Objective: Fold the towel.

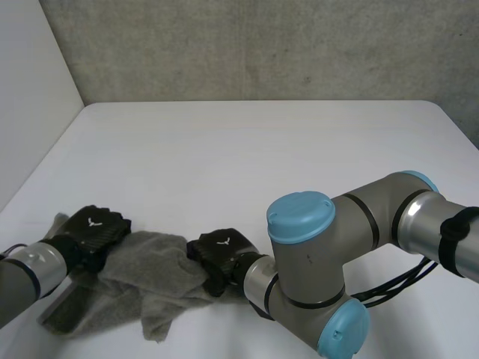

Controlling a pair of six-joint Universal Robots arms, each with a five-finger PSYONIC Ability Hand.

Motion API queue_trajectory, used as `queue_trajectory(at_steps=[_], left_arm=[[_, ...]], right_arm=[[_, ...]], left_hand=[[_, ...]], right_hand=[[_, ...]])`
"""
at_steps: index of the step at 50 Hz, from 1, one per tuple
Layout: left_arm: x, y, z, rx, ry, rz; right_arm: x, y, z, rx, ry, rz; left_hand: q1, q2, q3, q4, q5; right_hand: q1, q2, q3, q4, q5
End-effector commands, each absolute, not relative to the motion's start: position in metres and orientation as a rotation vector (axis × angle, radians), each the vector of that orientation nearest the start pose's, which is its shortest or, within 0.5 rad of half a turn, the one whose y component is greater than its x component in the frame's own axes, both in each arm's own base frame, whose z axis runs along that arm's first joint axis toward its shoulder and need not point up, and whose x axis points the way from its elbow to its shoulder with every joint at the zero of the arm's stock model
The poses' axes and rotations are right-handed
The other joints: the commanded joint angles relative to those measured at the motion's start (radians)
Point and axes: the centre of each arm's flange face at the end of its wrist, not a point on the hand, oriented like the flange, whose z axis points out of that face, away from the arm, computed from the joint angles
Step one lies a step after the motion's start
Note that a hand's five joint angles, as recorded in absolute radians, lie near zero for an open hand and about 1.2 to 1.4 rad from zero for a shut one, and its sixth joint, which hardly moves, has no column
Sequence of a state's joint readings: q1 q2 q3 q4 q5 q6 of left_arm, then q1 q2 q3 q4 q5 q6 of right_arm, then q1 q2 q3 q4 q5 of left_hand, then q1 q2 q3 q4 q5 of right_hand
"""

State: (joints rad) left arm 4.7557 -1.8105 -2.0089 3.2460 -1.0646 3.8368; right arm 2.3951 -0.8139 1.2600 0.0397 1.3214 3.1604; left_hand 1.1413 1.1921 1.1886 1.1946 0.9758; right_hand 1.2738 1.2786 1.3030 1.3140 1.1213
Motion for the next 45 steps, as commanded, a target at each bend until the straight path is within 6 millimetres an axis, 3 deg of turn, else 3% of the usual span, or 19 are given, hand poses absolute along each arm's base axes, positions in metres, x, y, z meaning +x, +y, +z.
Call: queue_trajectory(at_steps=[1,6,8,11,13,14,16,19,23,25,27,28,30,31,33,36,38,42,45], left_arm=[[-0.18,-0.263,0.144,1.312,2.4,-1.71],[-0.204,-0.279,0.174,1.384,2.229,-1.872],[-0.23,-0.291,0.217,1.369,2.066,-2.058],[-0.243,-0.298,0.244,1.306,1.99,-2.171],[-0.263,-0.308,0.304,1.074,1.842,-2.431],[-0.263,-0.308,0.305,1.072,1.841,-2.433],[-0.271,-0.309,0.359,0.787,1.721,-2.691],[-0.273,-0.306,0.383,0.606,1.686,-2.843],[-0.28,-0.303,0.378,0.594,1.737,-2.869],[-0.284,-0.3,0.363,0.627,1.804,-2.83],[-0.295,-0.291,0.319,0.721,1.987,-2.708],[-0.295,-0.291,0.319,0.721,1.988,-2.707],[-0.303,-0.284,0.273,0.801,2.153,-2.569],[-0.303,-0.284,0.272,0.801,2.154,-2.568],[-0.307,-0.28,0.228,0.859,2.303,-2.411],[-0.307,-0.277,0.206,0.887,2.375,-2.327],[-0.311,-0.266,0.169,0.946,2.487,-2.184],[-0.311,-0.247,0.139,1.013,2.581,-2.043],[-0.311,-0.236,0.138,1.038,2.604,-2.011]], right_arm=[[0.399,-0.161,0.132,-1.041,1.969,-1.163],[0.401,-0.177,0.187,-1.081,1.828,-1.383],[0.388,-0.215,0.237,-1.069,1.749,-1.655],[0.38,-0.233,0.267,-1.053,1.694,-1.823],[0.364,-0.262,0.322,-0.974,1.574,-2.164],[0.364,-0.262,0.322,-0.973,1.573,-2.165],[0.345,-0.284,0.361,-0.858,1.471,-2.432],[0.332,-0.296,0.378,-0.796,1.417,-2.554],[0.331,-0.296,0.368,-0.833,1.471,-2.512],[0.328,-0.296,0.358,-0.859,1.53,-2.473],[0.327,-0.294,0.333,-0.928,1.636,-2.369],[0.327,-0.294,0.333,-0.928,1.636,-2.368],[0.329,-0.293,0.303,-1.019,1.722,-2.247],[0.329,-0.293,0.303,-1.019,1.722,-2.246],[0.331,-0.294,0.257,-1.124,1.85,-2.061],[0.331,-0.292,0.233,-1.18,1.92,-1.961],[0.328,-0.287,0.189,-1.279,2.052,-1.774],[0.321,-0.276,0.148,-1.395,2.159,-1.591],[0.312,-0.278,0.141,-1.394,2.195,-1.568]], left_hand=[[0.255,0.204,0.208,0.202,0.246],[0.255,0.204,0.208,0.202,0.246],[0.255,0.204,0.208,0.202,0.246],[0.255,0.204,0.208,0.202,0.246],[0.255,0.204,0.208,0.202,0.246],[0.255,0.204,0.208,0.202,0.246],[0.255,0.204,0.208,0.202,0.246],[0.255,0.204,0.208,0.202,0.246],[0.255,0.204,0.208,0.202,0.246],[0.255,0.204,0.208,0.202,0.246],[0.255,0.204,0.208,0.202,0.246],[0.255,0.204,0.208,0.202,0.246],[0.255,0.204,0.208,0.202,0.246],[0.255,0.204,0.208,0.202,0.246],[0.255,0.204,0.208,0.202,0.246],[0.255,0.204,0.208,0.202,0.246],[0.255,0.204,0.208,0.202,0.246],[0.255,0.204,0.208,0.202,0.246],[0.255,0.204,0.208,0.202,0.246]], right_hand=[[0.122,0.118,0.093,0.082,0.1],[0.122,0.118,0.093,0.082,0.1],[0.122,0.118,0.093,0.082,0.1],[0.122,0.118,0.093,0.082,0.1],[0.122,0.118,0.093,0.082,0.1],[0.122,0.118,0.093,0.082,0.1],[0.122,0.118,0.093,0.082,0.1],[0.122,0.118,0.093,0.082,0.1],[0.122,0.118,0.093,0.082,0.1],[0.122,0.118,0.093,0.082,0.1],[0.122,0.118,0.093,0.082,0.1],[0.122,0.118,0.093,0.082,0.1],[0.122,0.118,0.093,0.082,0.1],[0.122,0.118,0.093,0.082,0.1],[0.122,0.118,0.093,0.082,0.1],[0.122,0.118,0.093,0.082,0.1],[0.122,0.118,0.093,0.082,0.1],[0.122,0.118,0.093,0.082,0.1],[0.122,0.118,0.093,0.082,0.1]])
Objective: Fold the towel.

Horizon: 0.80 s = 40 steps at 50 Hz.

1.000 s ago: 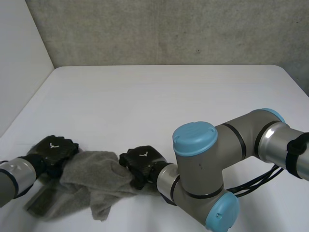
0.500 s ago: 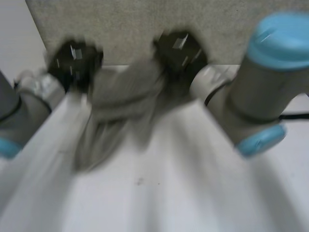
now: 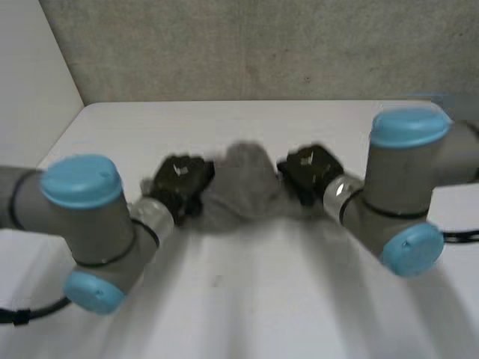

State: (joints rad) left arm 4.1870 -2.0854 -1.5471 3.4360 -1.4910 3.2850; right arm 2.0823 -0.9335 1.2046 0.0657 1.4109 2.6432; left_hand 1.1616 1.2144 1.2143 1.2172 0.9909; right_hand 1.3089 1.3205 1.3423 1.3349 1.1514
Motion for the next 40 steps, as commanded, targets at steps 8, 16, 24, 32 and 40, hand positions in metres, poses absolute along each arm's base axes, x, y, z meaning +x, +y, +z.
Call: queue_trajectory(at_steps=[8,16,24,32,40], left_arm=[[-0.307,-0.214,0.17,1.066,2.582,-2.058],[-0.304,-0.185,0.17,1.15,2.642,-1.95],[-0.3,-0.169,0.171,1.202,2.693,-1.847],[-0.303,-0.189,0.206,1.12,2.593,-2.043],[-0.307,-0.221,0.238,1.022,2.485,-2.212]], right_arm=[[0.297,-0.284,0.151,-1.351,2.218,-1.604],[0.286,-0.28,0.167,-1.331,2.229,-1.623],[0.264,-0.28,0.182,-1.294,2.308,-1.583],[0.252,-0.3,0.199,-1.092,2.275,-1.676],[0.242,-0.318,0.21,-0.876,2.247,-1.652]], left_hand=[[0.235,0.182,0.182,0.179,0.231],[0.17,0.118,0.118,0.115,0.167],[-0.575,-0.628,-0.628,-0.631,-0.579],[-0.578,-0.631,-0.631,-0.634,-0.582],[-0.566,-0.619,-0.619,-0.622,-0.57]], right_hand=[[0.087,0.076,0.054,0.061,0.07],[0.087,0.076,0.054,0.061,0.07],[-1.118,-1.13,-1.152,-1.144,-1.135],[-1.134,-1.146,-1.168,-1.16,-1.151],[-1.134,-1.146,-1.168,-1.16,-1.151]])
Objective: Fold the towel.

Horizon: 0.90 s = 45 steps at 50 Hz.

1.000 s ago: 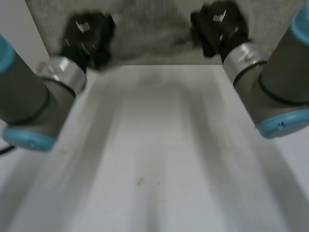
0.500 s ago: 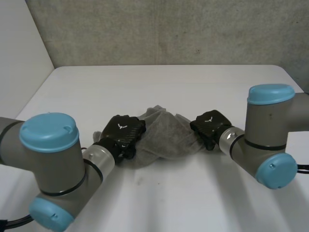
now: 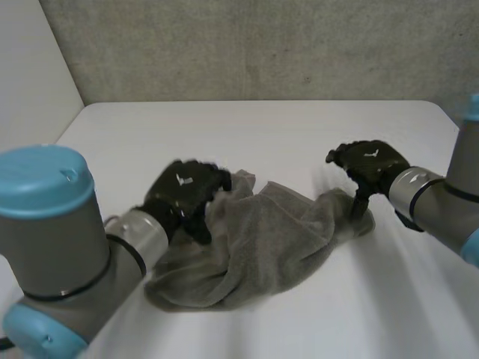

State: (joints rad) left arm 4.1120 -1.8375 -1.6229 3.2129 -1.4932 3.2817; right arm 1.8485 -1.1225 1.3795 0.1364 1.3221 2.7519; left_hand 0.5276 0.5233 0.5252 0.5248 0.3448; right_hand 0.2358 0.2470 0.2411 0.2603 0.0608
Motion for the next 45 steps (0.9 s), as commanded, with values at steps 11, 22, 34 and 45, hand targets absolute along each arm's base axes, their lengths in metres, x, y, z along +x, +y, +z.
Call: queue_trajectory(at_steps=[11,22,34,45], left_arm=[[-0.325,-0.25,0.219,1.032,2.527,-2.144],[-0.312,-0.271,0.191,0.993,2.619,-1.995],[-0.328,-0.267,0.178,1.303,2.735,-2.016],[-0.341,-0.301,0.152,1.218,2.711,-1.989]], right_arm=[[0.239,-0.329,0.193,-0.871,2.309,-1.571],[0.238,-0.333,0.173,-1.039,2.331,-1.556],[0.238,-0.334,0.157,-1.098,2.357,-1.519],[0.237,-0.33,0.153,-1.101,2.369,-1.494]], left_hand=[[0.073,0.078,0.076,0.076,0.082],[0.076,0.081,0.079,0.079,0.085],[0.094,0.098,0.096,0.097,0.102],[0.194,0.198,0.196,0.197,0.202]], right_hand=[[-0.048,-0.059,-0.053,-0.073,-0.048],[0.002,-0.009,-0.003,-0.023,0.002],[0.017,0.005,0.011,-0.008,0.017],[0.025,0.014,0.02,0.001,0.026]])
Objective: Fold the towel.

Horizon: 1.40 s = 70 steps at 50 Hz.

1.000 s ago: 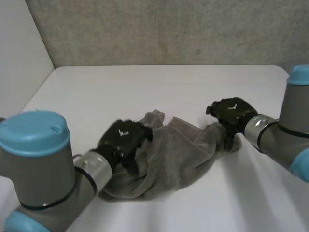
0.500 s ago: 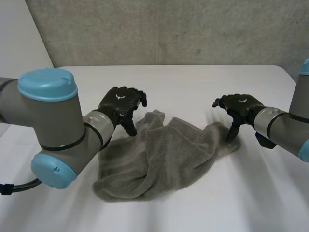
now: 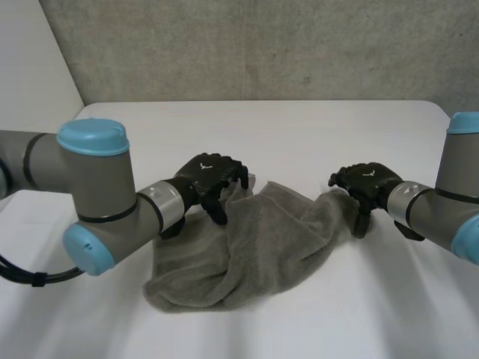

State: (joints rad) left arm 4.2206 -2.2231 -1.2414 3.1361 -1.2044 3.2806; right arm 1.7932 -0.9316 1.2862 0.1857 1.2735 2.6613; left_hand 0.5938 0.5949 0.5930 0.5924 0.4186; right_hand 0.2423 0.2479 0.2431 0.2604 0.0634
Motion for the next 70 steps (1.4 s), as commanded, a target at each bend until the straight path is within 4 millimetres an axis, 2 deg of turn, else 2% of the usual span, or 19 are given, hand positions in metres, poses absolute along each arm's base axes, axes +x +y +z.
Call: queue_trajectory(at_steps=[1,18,23,25,34,40,41,42,44,45,47,52,59,61,62,64,65,67,70], left_arm=[[-0.34,-0.306,0.149,1.194,2.694,-1.981],[-0.345,-0.304,0.123,1.318,2.595,-1.882],[-0.348,-0.295,0.123,1.346,2.6,-1.872],[-0.349,-0.295,0.127,1.345,2.59,-1.885],[-0.352,-0.304,0.152,1.31,2.498,-2.002],[-0.356,-0.346,0.222,1.063,2.176,-2.37],[-0.352,-0.359,0.25,0.943,2.05,-2.486],[-0.352,-0.359,0.251,0.942,2.048,-2.487],[-0.329,-0.384,0.306,0.667,1.808,-2.658],[-0.329,-0.384,0.306,0.666,1.807,-2.658],[-0.311,-0.385,0.352,0.499,1.651,-2.768],[-0.3,-0.372,0.38,0.389,1.658,-2.888],[-0.295,-0.358,0.338,0.388,1.927,-2.803],[-0.295,-0.352,0.297,0.465,2.083,-2.679],[-0.295,-0.352,0.297,0.465,2.084,-2.678],[-0.293,-0.346,0.254,0.539,2.229,-2.55],[-0.293,-0.346,0.254,0.539,2.229,-2.55],[-0.285,-0.344,0.21,0.565,2.349,-2.413],[-0.281,-0.341,0.19,0.57,2.401,-2.347]], right_arm=[[0.237,-0.33,0.153,-1.101,2.369,-1.494],[0.251,-0.322,0.134,-1.149,2.35,-1.439],[0.253,-0.324,0.135,-1.153,2.349,-1.459],[0.254,-0.33,0.141,-1.146,2.336,-1.522],[0.258,-0.345,0.167,-1.153,2.267,-1.678],[0.268,-0.385,0.227,-1.096,2.026,-2.096],[0.269,-0.397,0.248,-1.057,1.936,-2.253],[0.269,-0.397,0.248,-1.056,1.936,-2.255],[0.268,-0.412,0.295,-0.93,1.737,-2.557],[0.268,-0.412,0.295,-0.929,1.736,-2.559],[0.262,-0.412,0.342,-0.78,1.538,-2.783],[0.258,-0.402,0.364,-0.705,1.446,-2.849],[0.259,-0.394,0.324,-0.798,1.636,-2.646],[0.263,-0.388,0.291,-0.905,1.747,-2.481],[0.263,-0.388,0.29,-0.906,1.748,-2.48],[0.265,-0.385,0.248,-0.984,1.893,-2.292],[0.265,-0.385,0.248,-0.985,1.894,-2.291],[0.264,-0.381,0.207,-1.045,2.024,-2.118],[0.263,-0.378,0.186,-1.076,2.092,-2.03]], left_hand=[[0.128,0.126,0.128,0.129,0.128],[0.286,0.285,0.287,0.288,0.287],[0.439,0.438,0.44,0.44,0.439],[0.765,0.764,0.766,0.767,0.766],[0.802,0.801,0.803,0.804,0.803],[0.802,0.801,0.803,0.804,0.803],[0.802,0.801,0.803,0.804,0.803],[0.802,0.801,0.803,0.804,0.803],[0.802,0.801,0.803,0.804,0.803],[0.802,0.801,0.803,0.804,0.803],[0.802,0.801,0.803,0.804,0.803],[0.802,0.801,0.803,0.804,0.803],[0.802,0.801,0.803,0.804,0.803],[0.802,0.801,0.803,0.804,0.803],[0.802,0.801,0.803,0.804,0.803],[0.802,0.801,0.803,0.804,0.803],[0.802,0.801,0.803,0.804,0.803],[0.802,0.801,0.803,0.804,0.803],[0.802,0.801,0.803,0.804,0.803]], right_hand=[[0.019,0.013,0.018,0.001,0.023],[0.078,0.072,0.077,0.059,0.082],[0.585,0.58,0.585,0.567,0.59],[1.096,1.091,1.096,1.078,1.101],[1.154,1.148,1.153,1.136,1.158],[1.154,1.148,1.153,1.136,1.158],[1.154,1.148,1.153,1.136,1.158],[1.154,1.148,1.153,1.136,1.158],[1.154,1.148,1.153,1.136,1.158],[1.154,1.148,1.153,1.136,1.158],[1.154,1.148,1.153,1.136,1.158],[1.154,1.148,1.153,1.136,1.158],[1.154,1.148,1.153,1.136,1.158],[1.154,1.148,1.153,1.136,1.158],[1.154,1.148,1.153,1.136,1.158],[1.154,1.148,1.153,1.136,1.158],[1.154,1.148,1.153,1.136,1.158],[1.154,1.148,1.153,1.136,1.158],[1.154,1.148,1.153,1.136,1.158]])
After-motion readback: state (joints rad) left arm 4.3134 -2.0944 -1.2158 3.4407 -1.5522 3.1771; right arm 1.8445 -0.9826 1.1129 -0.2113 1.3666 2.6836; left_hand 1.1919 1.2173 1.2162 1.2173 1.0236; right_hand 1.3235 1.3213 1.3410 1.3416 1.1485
